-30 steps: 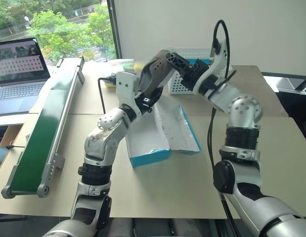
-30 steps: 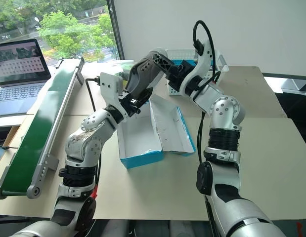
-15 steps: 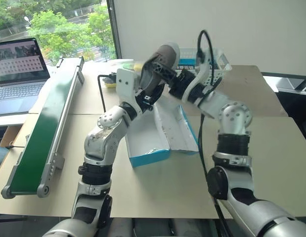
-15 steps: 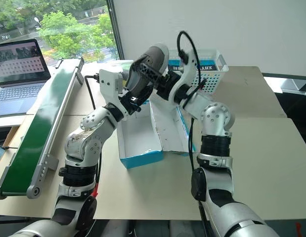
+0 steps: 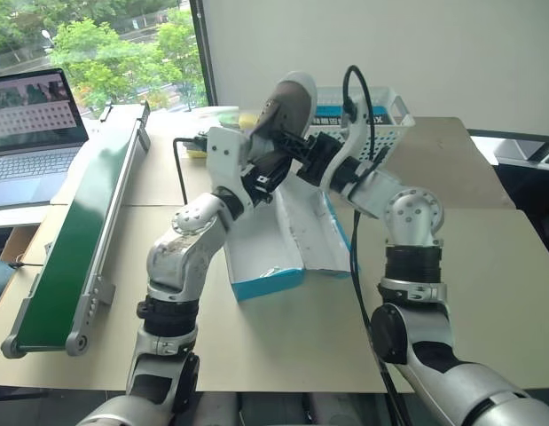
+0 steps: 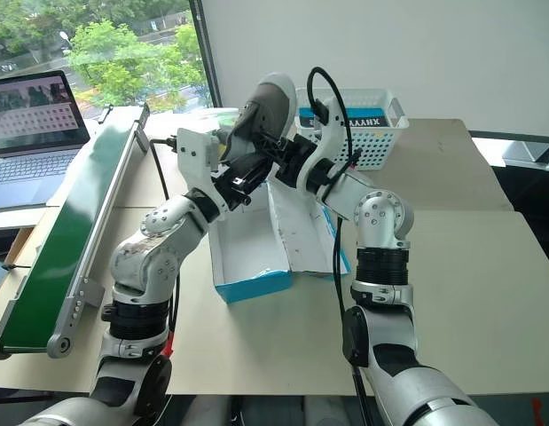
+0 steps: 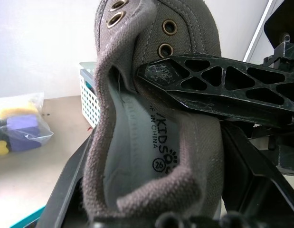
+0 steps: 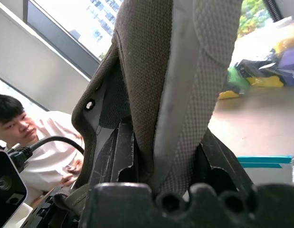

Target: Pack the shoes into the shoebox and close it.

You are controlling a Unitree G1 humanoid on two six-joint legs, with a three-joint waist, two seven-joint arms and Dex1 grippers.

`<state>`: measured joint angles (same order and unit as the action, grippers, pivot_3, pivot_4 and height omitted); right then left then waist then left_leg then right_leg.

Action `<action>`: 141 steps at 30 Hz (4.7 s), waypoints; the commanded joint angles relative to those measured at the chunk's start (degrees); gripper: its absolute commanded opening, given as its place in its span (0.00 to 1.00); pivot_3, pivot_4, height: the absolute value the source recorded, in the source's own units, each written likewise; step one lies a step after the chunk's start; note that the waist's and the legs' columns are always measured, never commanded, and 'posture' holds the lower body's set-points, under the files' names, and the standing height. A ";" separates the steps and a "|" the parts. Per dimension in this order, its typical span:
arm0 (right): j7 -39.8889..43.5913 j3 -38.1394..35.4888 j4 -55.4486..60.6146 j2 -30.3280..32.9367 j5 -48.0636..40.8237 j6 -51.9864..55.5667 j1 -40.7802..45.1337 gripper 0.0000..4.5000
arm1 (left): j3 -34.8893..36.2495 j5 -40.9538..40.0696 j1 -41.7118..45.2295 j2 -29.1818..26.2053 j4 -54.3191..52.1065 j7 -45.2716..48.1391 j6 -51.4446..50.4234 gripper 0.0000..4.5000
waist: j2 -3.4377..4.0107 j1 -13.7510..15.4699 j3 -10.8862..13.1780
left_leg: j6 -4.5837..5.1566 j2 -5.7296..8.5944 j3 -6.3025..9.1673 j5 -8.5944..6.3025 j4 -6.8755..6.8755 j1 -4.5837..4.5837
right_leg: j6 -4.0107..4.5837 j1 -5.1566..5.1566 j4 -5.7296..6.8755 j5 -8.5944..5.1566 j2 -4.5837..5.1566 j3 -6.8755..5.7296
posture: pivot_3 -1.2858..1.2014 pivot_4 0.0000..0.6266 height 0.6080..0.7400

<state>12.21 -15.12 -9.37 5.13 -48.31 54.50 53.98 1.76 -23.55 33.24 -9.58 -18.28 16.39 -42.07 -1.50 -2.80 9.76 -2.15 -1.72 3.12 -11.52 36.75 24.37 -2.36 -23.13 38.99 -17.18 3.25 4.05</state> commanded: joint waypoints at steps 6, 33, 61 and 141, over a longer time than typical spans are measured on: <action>1.95 -1.30 0.19 1.88 0.68 -3.72 1.45 0.13 | 4.27 -7.56 -7.74 -7.33 -11.26 2.53 -8.40 1.00 | 0.01 0.33 0.01 | -0.01 0.00 0.01 0.01 0.04 -0.01 | 0.00 0.00 -0.12 0.00 0.00 -0.01 | 0.52 0.24 1.00; -7.74 16.90 6.42 2.29 11.61 32.70 9.66 0.13 | 6.86 -12.23 -17.48 -37.82 -20.74 20.69 -10.22 1.00 | 0.05 -0.10 0.04 | -0.02 -0.06 0.00 0.01 -0.02 -0.04 | 0.02 -0.11 -0.12 -0.01 -0.06 -0.02 | 0.52 0.24 1.00; -2.52 25.47 -4.86 3.15 31.54 11.88 -4.01 0.13 | 6.01 -14.36 -14.07 -38.48 -20.89 20.04 -10.99 1.00 | 0.03 -0.35 0.03 | -0.03 -0.12 -0.02 0.02 -0.01 -0.26 | 0.04 0.06 -0.09 0.00 -0.12 0.00 | 0.52 0.24 1.00; 41.37 31.62 9.23 8.29 30.22 -28.16 -6.65 0.99 | 26.90 7.62 -15.42 -22.90 12.65 -11.56 2.53 1.00 | -0.04 0.44 0.00 | -0.08 -0.09 0.09 0.03 0.01 -0.18 | 0.07 -0.05 0.00 0.02 -0.04 -0.10 | 0.52 0.24 1.00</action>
<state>53.55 16.33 -1.64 12.90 -19.19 28.04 46.90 28.66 -16.93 16.39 -30.90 -5.59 3.91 -41.97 -1.54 -2.37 9.76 -2.23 -1.80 3.19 -11.49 36.77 24.20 -2.29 -23.18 38.99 -17.15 3.22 3.95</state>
